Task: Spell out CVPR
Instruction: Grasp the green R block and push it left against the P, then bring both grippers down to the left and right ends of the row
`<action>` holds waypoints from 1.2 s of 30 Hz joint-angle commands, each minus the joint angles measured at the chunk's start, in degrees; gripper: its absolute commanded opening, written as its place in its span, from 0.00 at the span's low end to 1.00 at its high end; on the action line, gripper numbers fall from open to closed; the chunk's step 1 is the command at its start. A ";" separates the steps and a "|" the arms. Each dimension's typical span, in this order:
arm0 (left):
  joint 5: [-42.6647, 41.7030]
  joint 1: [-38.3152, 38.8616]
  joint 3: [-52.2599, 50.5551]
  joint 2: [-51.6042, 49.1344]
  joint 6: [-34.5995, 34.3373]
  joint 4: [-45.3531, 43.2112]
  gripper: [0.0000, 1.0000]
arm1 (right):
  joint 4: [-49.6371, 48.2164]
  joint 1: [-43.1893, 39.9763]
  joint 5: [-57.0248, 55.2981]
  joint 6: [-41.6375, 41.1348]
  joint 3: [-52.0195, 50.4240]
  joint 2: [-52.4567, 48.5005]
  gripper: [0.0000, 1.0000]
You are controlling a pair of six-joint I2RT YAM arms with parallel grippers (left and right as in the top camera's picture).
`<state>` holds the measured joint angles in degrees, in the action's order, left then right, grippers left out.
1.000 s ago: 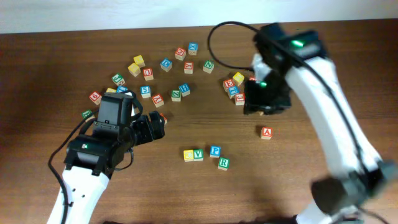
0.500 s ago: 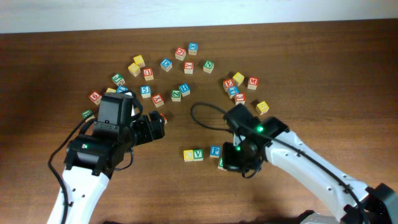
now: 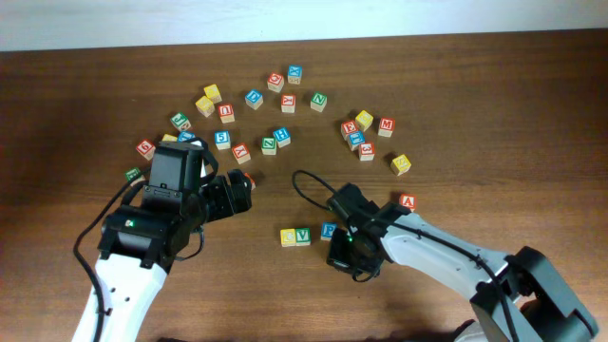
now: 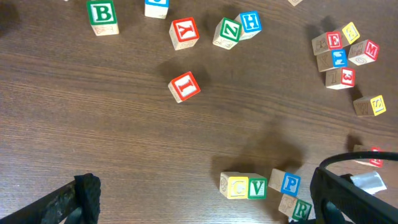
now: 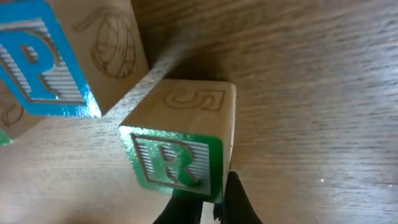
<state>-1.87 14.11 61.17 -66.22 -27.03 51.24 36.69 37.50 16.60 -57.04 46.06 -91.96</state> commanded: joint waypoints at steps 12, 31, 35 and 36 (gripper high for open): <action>0.39 -0.13 0.15 0.17 0.33 0.04 0.99 | -4.85 0.31 -8.55 1.25 -0.46 -0.39 0.05; 0.20 -0.13 0.15 0.17 0.31 0.00 0.99 | 20.35 -20.81 -8.98 10.32 12.13 12.85 0.25; -0.44 -0.13 0.15 0.17 0.33 -3.63 0.99 | 19.98 -24.94 -8.98 10.32 12.13 12.85 0.73; 0.48 -0.13 0.04 -0.09 0.42 -2.99 0.99 | 19.98 -24.92 -8.98 10.32 12.13 12.85 0.83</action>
<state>-1.89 14.11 61.17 -66.22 -27.03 47.79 56.82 12.93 8.27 -46.98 57.39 -79.11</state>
